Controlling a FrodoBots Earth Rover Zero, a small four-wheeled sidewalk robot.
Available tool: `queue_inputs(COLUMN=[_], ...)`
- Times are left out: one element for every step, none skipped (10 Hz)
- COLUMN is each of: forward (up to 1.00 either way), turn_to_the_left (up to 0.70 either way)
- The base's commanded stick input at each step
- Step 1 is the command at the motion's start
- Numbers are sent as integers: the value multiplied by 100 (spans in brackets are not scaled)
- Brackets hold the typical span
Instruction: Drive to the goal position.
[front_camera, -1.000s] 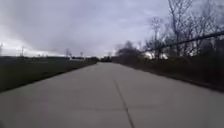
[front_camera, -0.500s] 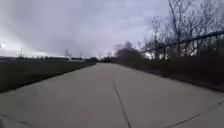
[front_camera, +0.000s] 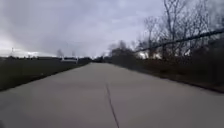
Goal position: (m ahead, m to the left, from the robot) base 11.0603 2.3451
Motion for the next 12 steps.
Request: queue_inputs(forward=[100,100,100,100,100,100,100,100,100,100,100,100], turn_to_the_left=[-1,-2,-2,0,0,2,24,37,0,0,0,0])
